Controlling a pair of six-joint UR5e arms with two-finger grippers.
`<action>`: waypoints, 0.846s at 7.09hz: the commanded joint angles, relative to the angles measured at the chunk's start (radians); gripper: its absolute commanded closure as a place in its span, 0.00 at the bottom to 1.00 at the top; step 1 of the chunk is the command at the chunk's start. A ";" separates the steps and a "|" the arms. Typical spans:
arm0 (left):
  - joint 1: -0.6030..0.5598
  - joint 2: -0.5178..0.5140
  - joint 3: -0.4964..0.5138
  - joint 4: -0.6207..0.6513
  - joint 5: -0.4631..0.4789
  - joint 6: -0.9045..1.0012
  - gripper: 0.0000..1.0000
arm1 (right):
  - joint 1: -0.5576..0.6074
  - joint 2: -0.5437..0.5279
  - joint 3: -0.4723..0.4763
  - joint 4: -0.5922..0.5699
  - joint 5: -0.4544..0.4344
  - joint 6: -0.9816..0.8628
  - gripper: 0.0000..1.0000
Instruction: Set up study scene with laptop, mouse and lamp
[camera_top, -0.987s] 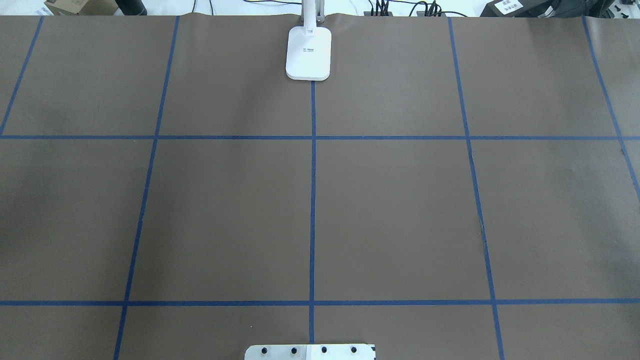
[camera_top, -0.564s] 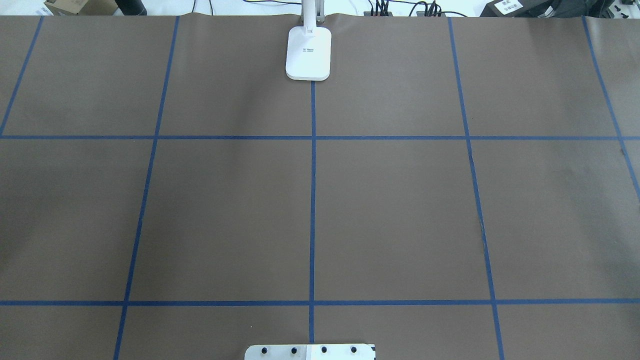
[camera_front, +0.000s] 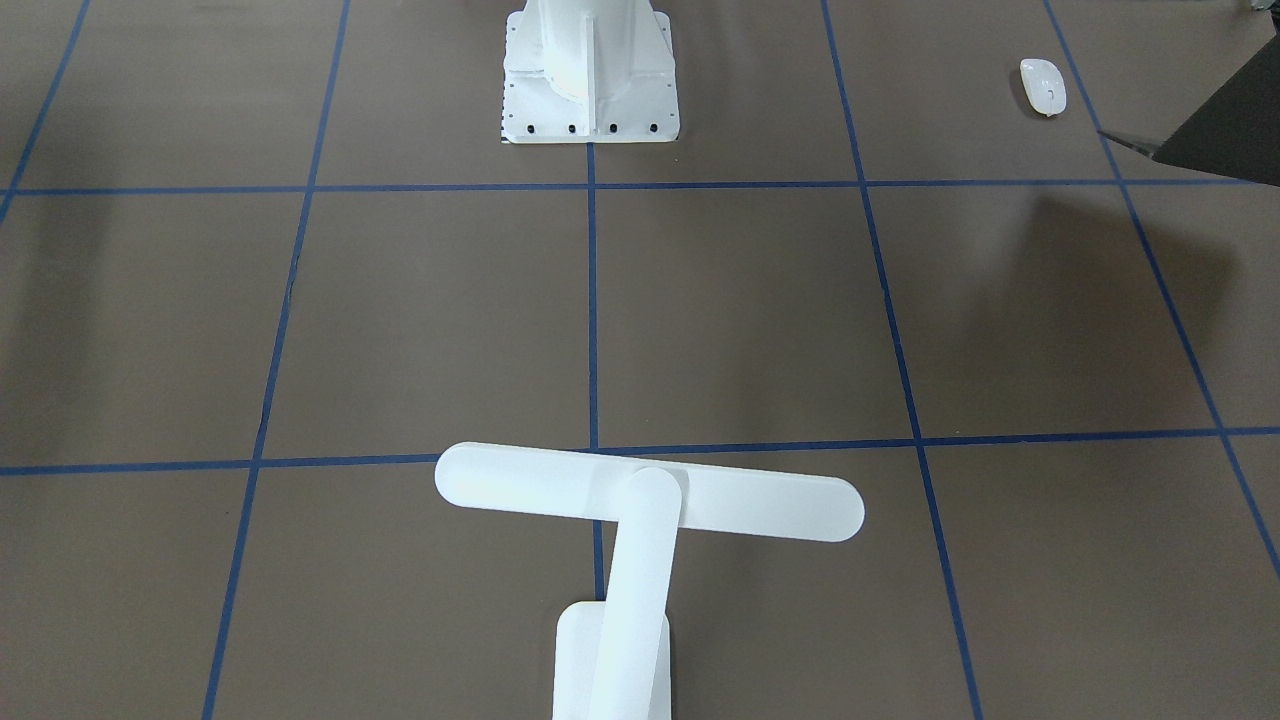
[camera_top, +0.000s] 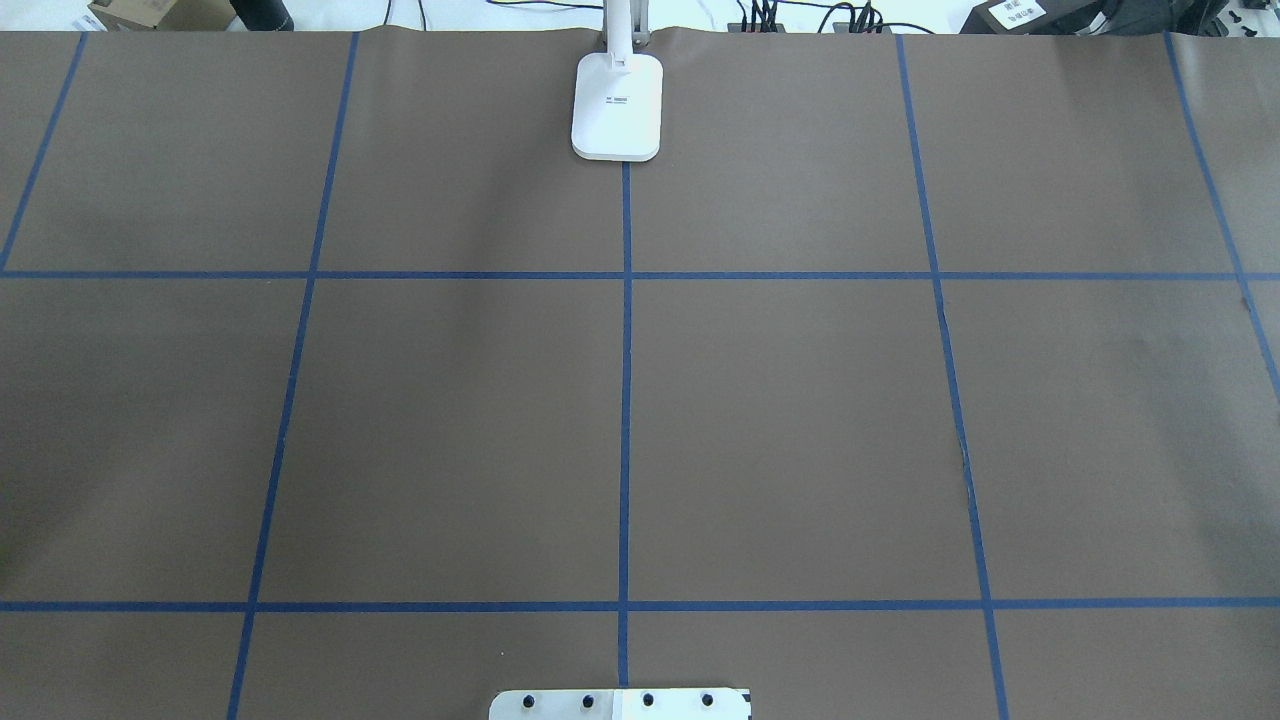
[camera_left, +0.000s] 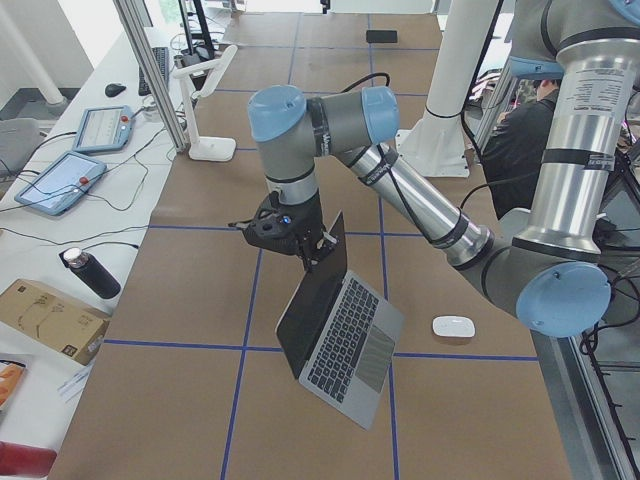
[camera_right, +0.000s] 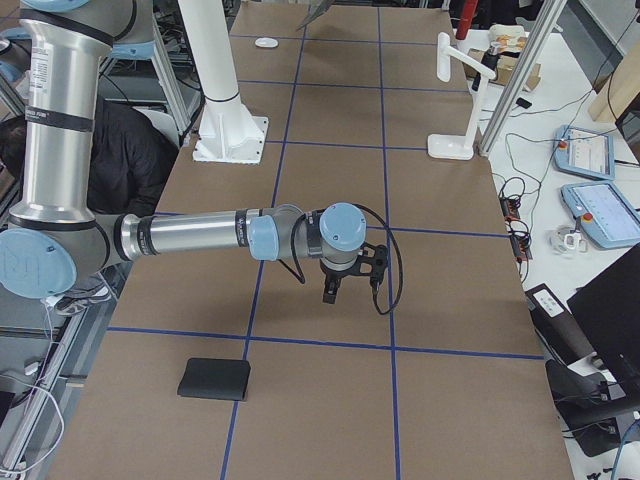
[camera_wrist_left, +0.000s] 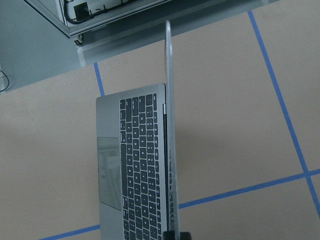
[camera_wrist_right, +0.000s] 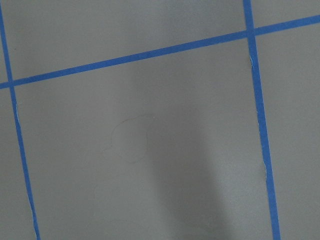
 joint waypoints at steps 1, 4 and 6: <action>0.150 -0.148 -0.003 0.095 -0.034 -0.165 1.00 | 0.013 0.000 0.002 -0.003 -0.009 -0.001 0.01; 0.281 -0.280 0.025 0.108 -0.164 -0.507 1.00 | 0.013 0.010 -0.006 -0.004 -0.021 0.001 0.01; 0.374 -0.362 0.052 0.105 -0.193 -0.730 1.00 | 0.013 0.009 -0.006 -0.007 -0.035 0.001 0.01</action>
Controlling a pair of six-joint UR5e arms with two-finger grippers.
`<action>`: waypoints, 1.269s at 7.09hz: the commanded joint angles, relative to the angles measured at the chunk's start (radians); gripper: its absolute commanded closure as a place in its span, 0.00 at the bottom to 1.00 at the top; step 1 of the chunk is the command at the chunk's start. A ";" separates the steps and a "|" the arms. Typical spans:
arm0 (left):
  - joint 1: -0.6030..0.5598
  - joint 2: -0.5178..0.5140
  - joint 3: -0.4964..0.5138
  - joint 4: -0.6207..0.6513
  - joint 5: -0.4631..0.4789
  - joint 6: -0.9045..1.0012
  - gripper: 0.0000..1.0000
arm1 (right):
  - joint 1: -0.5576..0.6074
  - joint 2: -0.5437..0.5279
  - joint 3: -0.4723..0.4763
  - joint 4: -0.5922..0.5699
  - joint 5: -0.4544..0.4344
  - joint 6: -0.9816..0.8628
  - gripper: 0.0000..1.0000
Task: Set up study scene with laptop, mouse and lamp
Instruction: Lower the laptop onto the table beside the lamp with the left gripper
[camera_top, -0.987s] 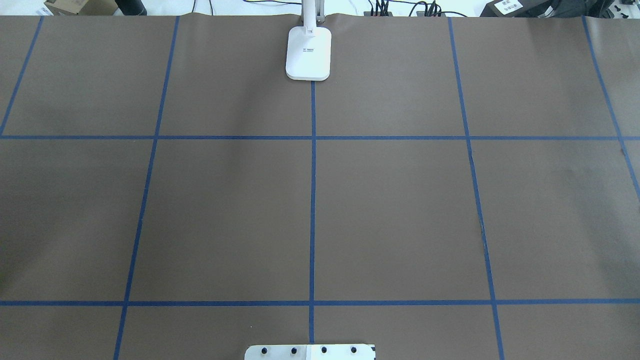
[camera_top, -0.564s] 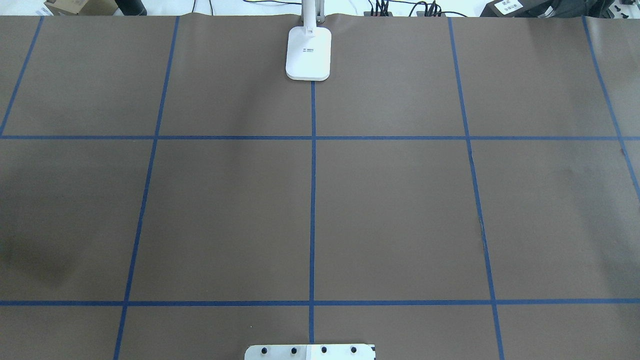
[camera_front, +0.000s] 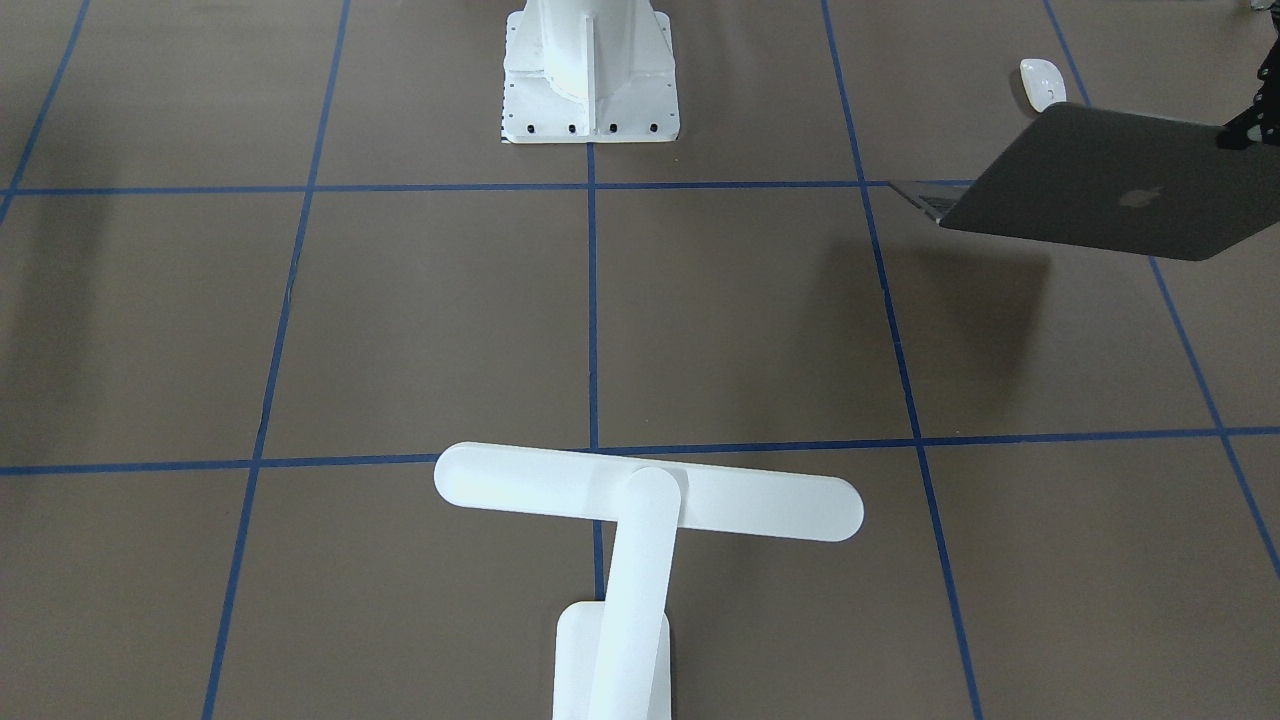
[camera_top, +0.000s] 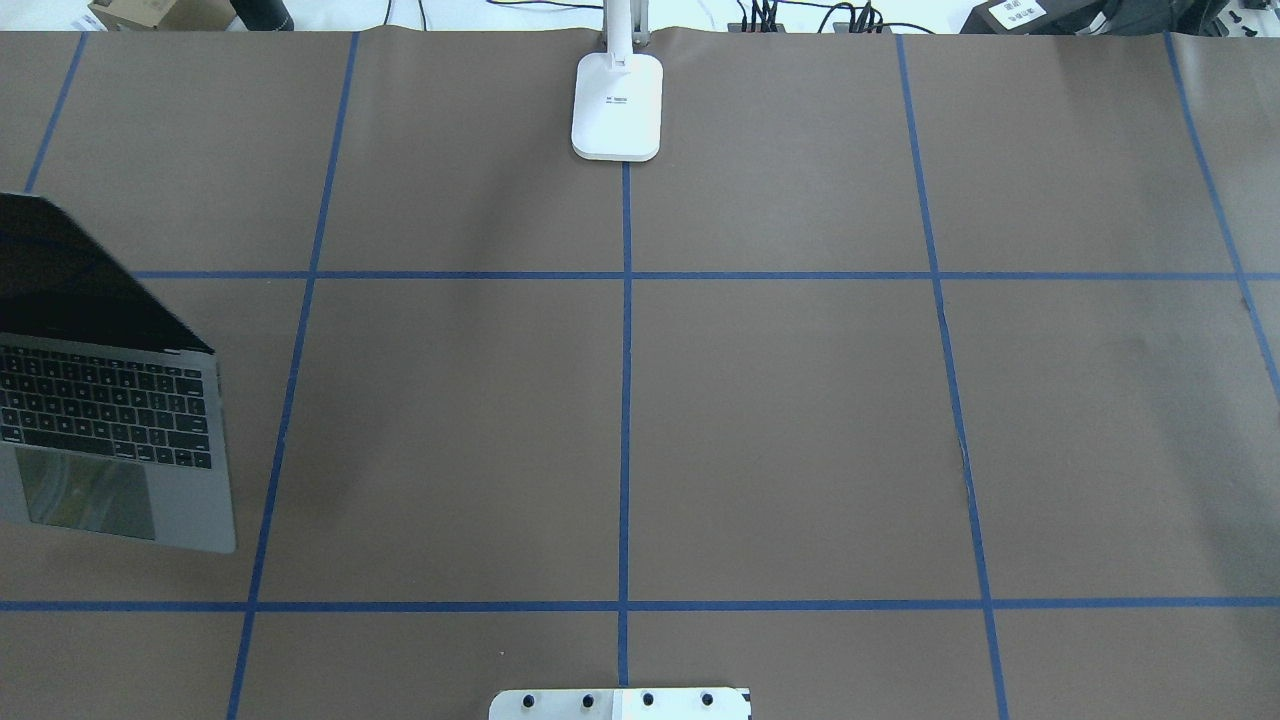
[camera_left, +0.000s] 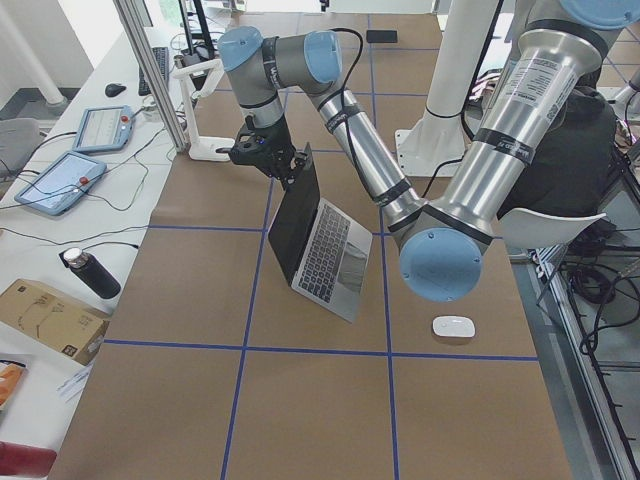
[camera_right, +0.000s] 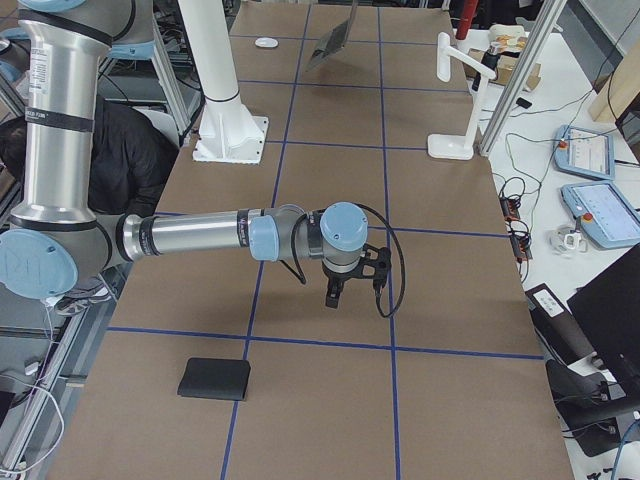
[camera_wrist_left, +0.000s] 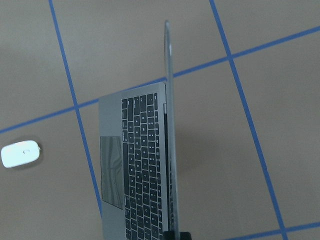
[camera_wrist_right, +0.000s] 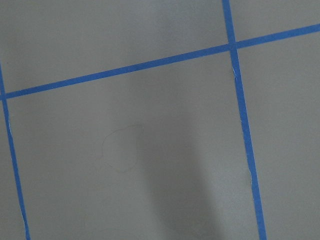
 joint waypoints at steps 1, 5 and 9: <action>0.116 -0.107 0.043 -0.002 -0.021 -0.234 1.00 | 0.000 -0.002 0.001 -0.002 -0.005 0.000 0.01; 0.265 -0.239 0.097 -0.013 -0.080 -0.428 1.00 | 0.000 -0.009 0.001 -0.003 -0.002 0.000 0.01; 0.350 -0.322 0.236 -0.117 -0.071 -0.480 1.00 | 0.000 -0.012 0.001 -0.003 0.000 0.000 0.01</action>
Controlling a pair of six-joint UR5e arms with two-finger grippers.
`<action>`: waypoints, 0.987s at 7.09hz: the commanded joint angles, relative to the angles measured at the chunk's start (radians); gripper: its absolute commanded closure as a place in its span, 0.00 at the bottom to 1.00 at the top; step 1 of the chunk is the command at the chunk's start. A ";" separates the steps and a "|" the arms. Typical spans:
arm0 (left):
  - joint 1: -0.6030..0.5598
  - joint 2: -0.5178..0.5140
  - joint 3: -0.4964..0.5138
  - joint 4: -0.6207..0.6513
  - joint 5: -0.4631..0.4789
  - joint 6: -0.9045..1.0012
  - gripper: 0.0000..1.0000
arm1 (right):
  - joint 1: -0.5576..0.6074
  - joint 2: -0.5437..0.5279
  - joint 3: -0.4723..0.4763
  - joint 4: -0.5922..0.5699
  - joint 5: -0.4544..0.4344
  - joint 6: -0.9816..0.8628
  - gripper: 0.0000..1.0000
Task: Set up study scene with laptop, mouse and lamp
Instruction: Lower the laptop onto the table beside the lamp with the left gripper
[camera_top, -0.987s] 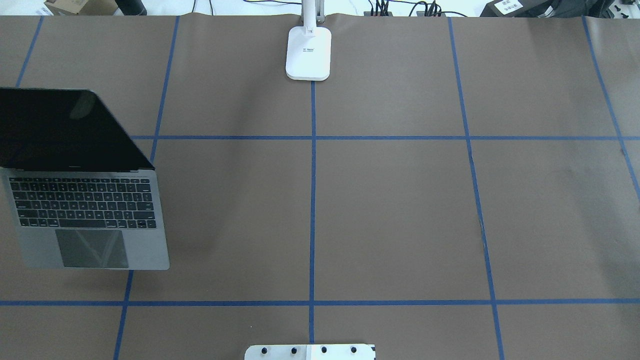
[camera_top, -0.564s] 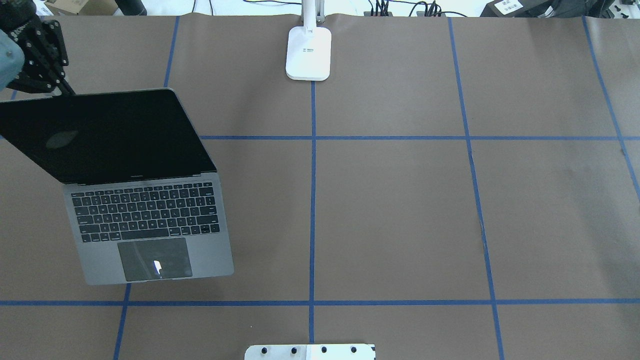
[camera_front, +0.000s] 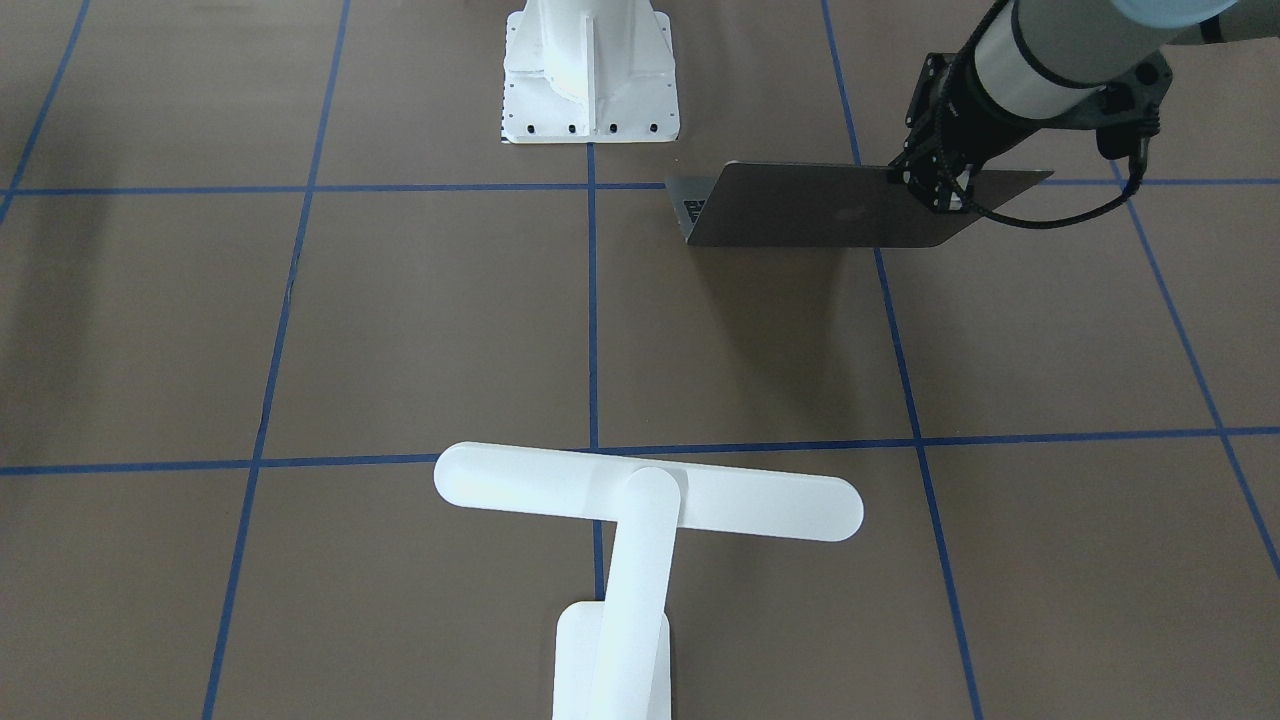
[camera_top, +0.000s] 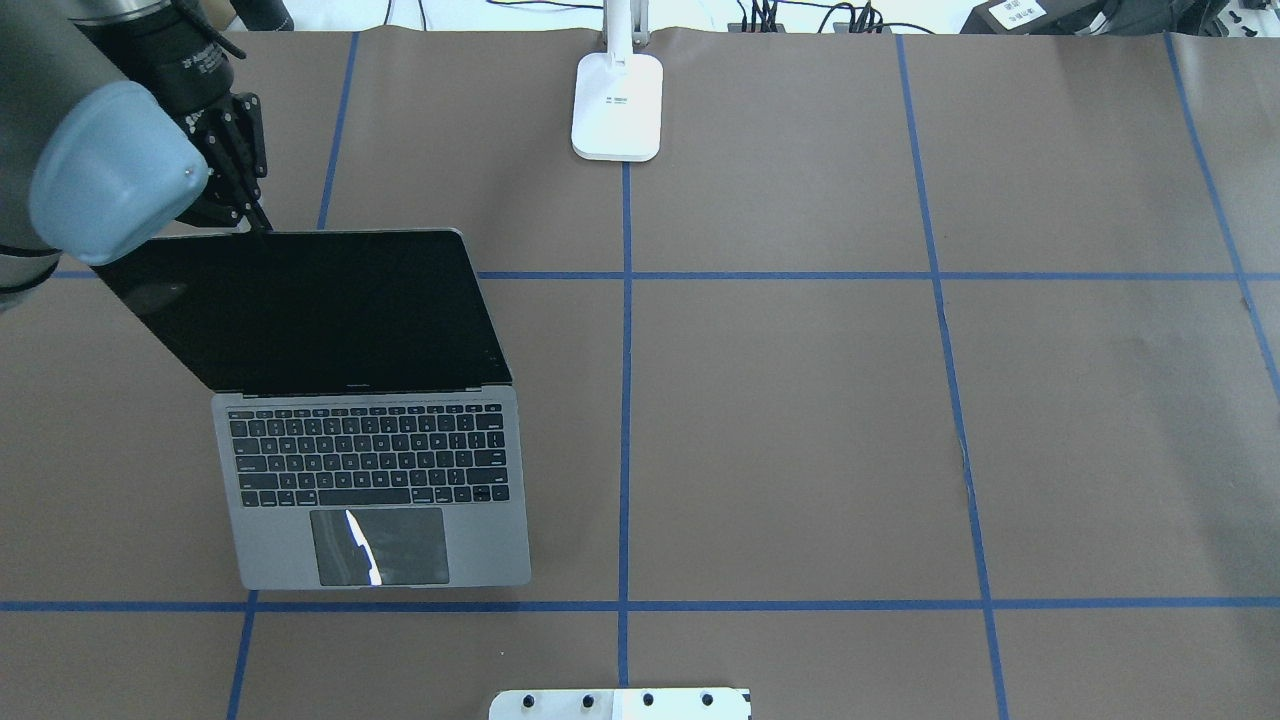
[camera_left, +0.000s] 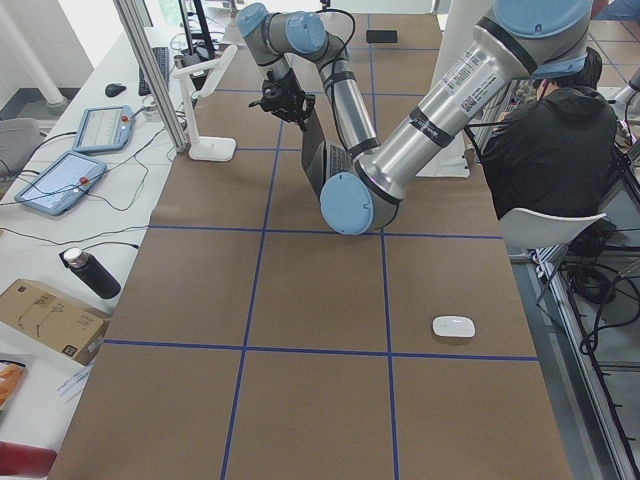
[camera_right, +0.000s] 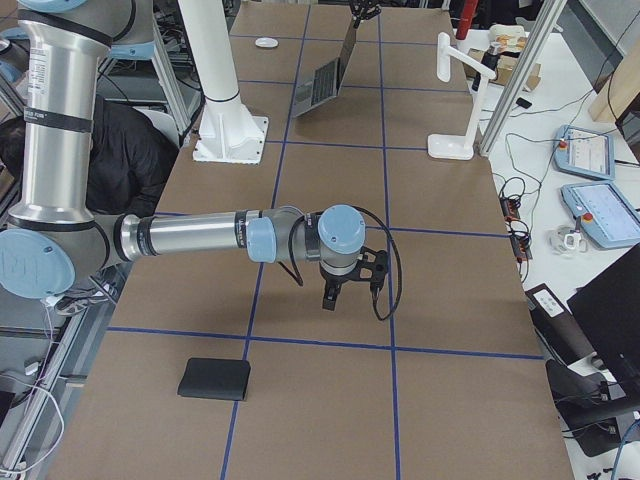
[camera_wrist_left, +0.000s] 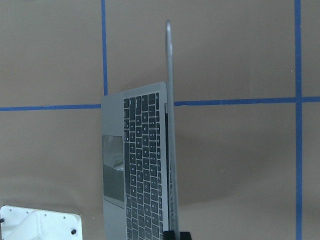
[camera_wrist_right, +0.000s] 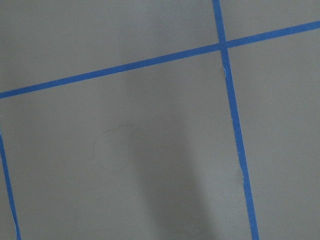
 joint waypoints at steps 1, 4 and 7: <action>0.016 -0.050 0.096 -0.072 0.001 -0.030 1.00 | 0.000 0.000 -0.003 0.000 0.001 0.000 0.01; 0.016 -0.077 0.200 -0.183 0.002 -0.076 1.00 | 0.000 0.000 -0.003 0.000 -0.001 0.000 0.01; 0.055 -0.074 0.256 -0.258 0.016 -0.106 1.00 | 0.000 0.001 -0.003 0.000 -0.001 0.000 0.01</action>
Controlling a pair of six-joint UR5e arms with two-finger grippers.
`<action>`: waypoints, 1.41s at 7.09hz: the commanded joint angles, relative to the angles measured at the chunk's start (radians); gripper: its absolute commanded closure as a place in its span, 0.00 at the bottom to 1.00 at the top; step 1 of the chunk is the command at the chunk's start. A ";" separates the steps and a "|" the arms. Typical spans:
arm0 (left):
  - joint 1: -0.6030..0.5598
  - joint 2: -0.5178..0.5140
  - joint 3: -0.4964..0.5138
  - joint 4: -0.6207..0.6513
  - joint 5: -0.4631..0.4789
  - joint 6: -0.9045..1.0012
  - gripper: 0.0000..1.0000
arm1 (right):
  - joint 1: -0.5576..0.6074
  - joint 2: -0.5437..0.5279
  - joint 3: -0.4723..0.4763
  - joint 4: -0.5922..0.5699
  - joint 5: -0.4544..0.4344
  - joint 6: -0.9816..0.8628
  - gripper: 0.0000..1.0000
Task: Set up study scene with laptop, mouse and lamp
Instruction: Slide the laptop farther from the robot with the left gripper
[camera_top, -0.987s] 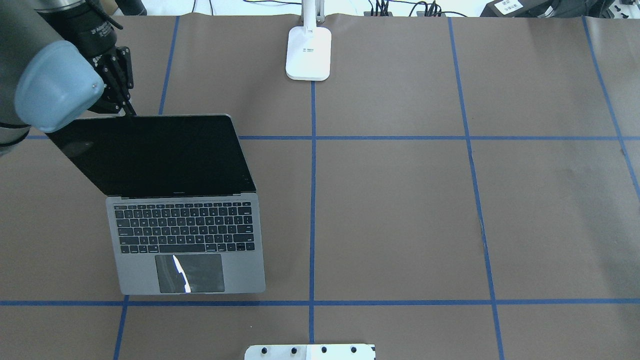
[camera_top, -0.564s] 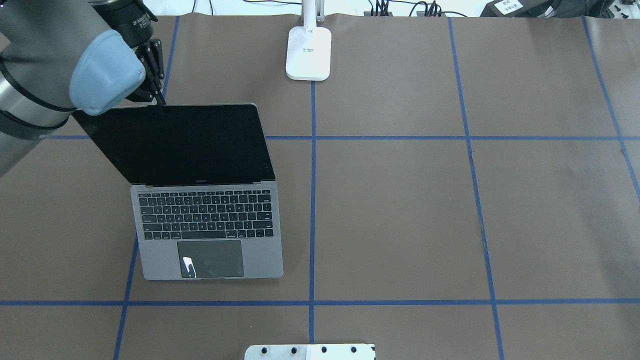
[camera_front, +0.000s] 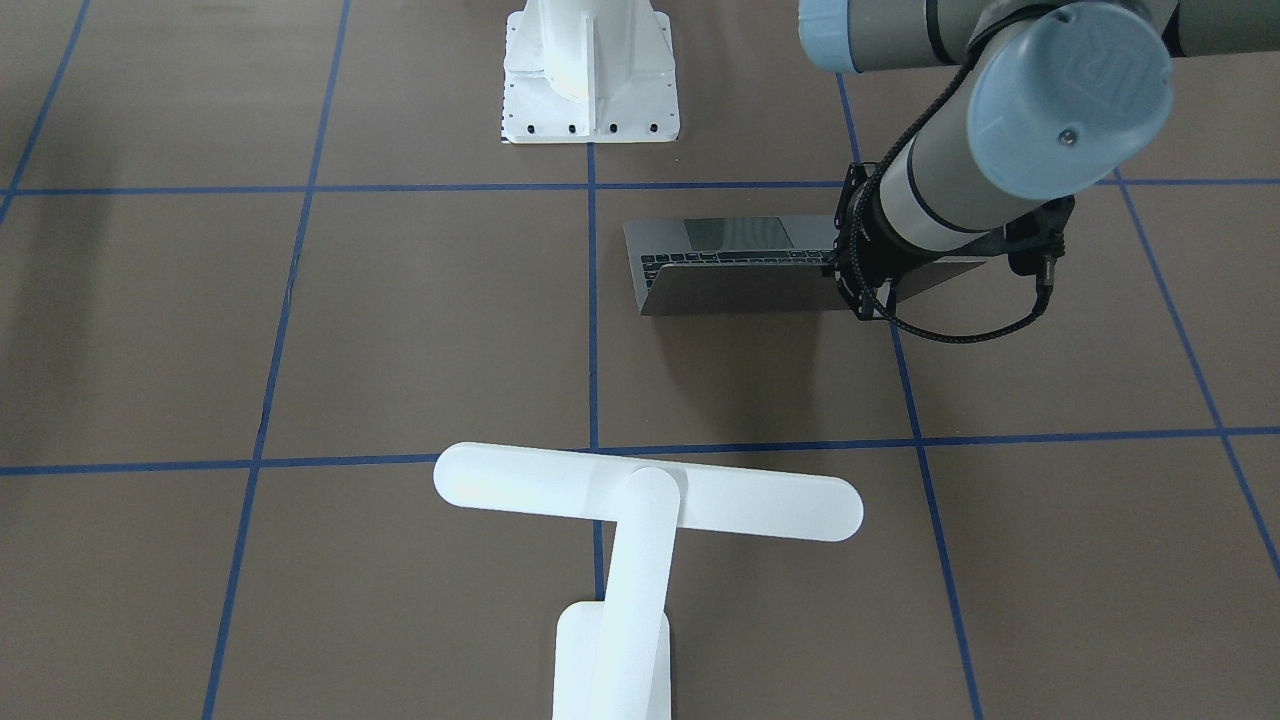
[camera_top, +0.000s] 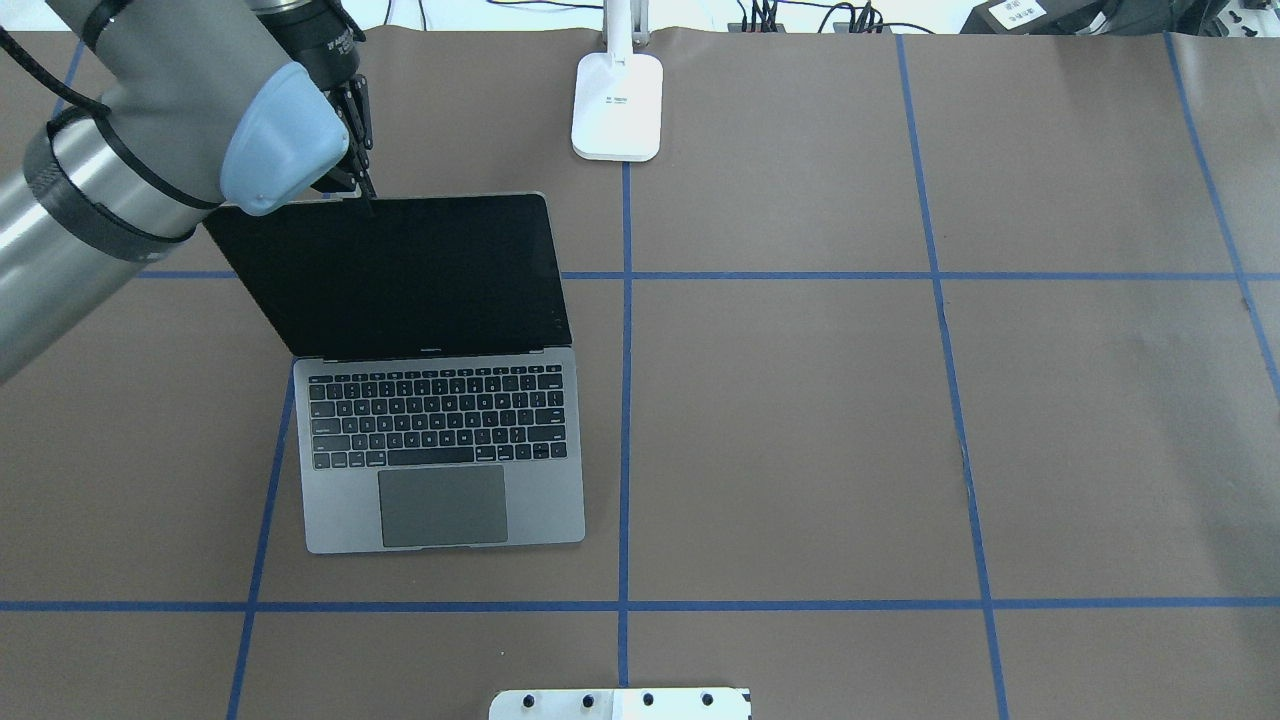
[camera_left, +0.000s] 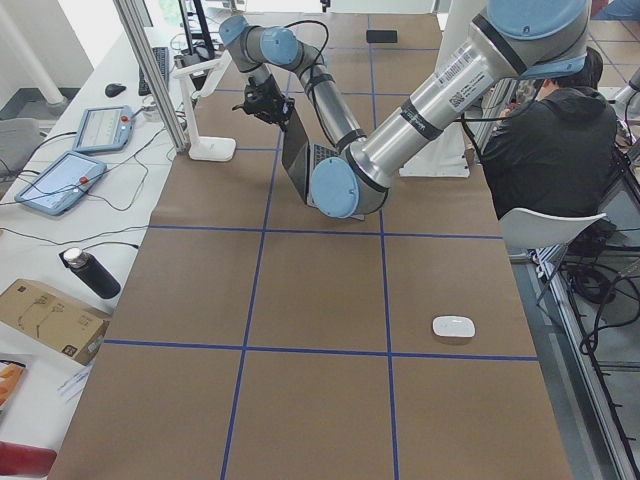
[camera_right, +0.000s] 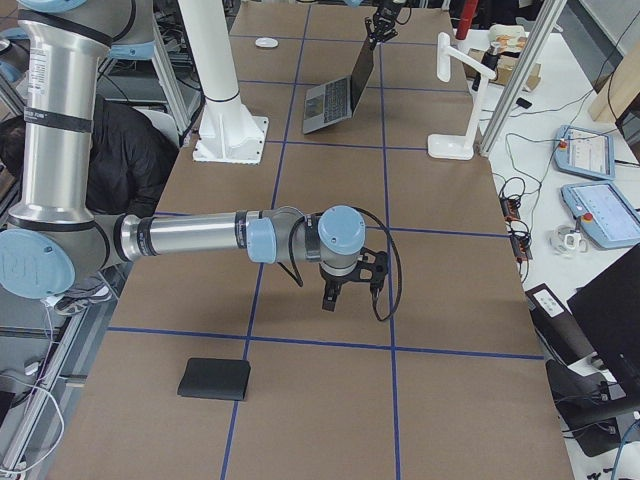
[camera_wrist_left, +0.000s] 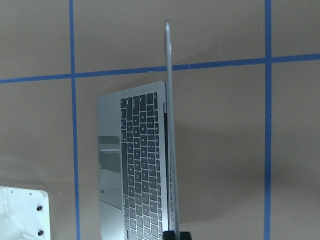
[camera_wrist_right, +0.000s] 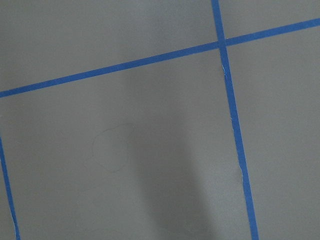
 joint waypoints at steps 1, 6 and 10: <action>0.012 0.001 0.026 -0.055 0.005 -0.027 1.00 | 0.000 0.001 0.000 0.000 0.000 0.000 0.01; 0.029 -0.016 0.192 -0.271 0.006 -0.099 1.00 | 0.000 0.002 -0.002 0.000 0.000 0.000 0.01; 0.039 -0.001 0.234 -0.343 0.014 -0.096 1.00 | 0.000 0.008 0.000 0.000 0.002 0.000 0.01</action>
